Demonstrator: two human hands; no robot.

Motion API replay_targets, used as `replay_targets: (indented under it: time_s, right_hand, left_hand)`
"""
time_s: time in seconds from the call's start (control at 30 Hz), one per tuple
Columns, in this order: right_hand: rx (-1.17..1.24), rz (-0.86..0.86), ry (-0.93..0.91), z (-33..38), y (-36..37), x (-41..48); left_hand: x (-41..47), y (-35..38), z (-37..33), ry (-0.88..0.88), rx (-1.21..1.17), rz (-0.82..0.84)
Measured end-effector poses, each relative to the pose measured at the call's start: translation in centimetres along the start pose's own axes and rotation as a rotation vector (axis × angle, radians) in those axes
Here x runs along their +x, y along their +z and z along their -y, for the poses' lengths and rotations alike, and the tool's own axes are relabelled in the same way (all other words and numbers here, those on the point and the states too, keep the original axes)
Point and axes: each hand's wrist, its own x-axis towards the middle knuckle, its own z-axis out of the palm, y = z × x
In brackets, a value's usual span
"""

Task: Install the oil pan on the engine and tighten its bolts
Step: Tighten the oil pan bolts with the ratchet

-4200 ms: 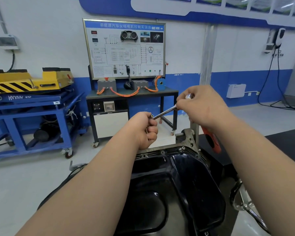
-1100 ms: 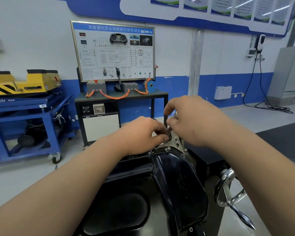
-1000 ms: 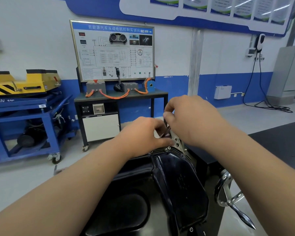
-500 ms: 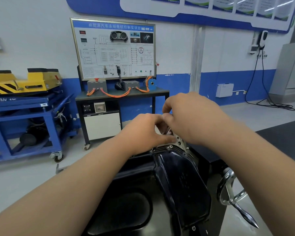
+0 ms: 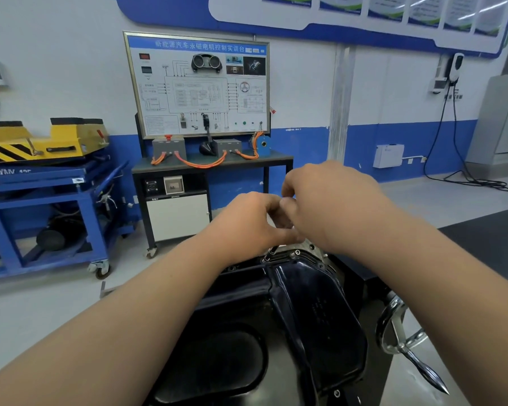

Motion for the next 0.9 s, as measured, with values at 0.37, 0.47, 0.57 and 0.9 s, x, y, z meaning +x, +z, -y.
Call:
replay_targets:
  time_s: [0.37,0.47,0.57,0.9]
  right_hand:
    - [0.050,0.077,-0.132,-1.1,-0.5,-1.2]
    - [0.072,0.023,-0.036,-0.7,0.1,-1.4]
    - [0.121,0.021,-0.043,-0.7,0.2,-1.6]
    - [0.060,0.007,0.002,-0.3,0.6,-1.9]
  left_hand:
    - [-0.8,-0.8,-0.7,0.089,0.034,0.152]
    - [-1.0,-0.2,-0.8,0.088,0.065,0.057]
    - [-0.7,-0.2,-0.8,0.091,0.052,0.020]
    - [-0.9,-0.7,-0.5,0.054,0.019,0.118]
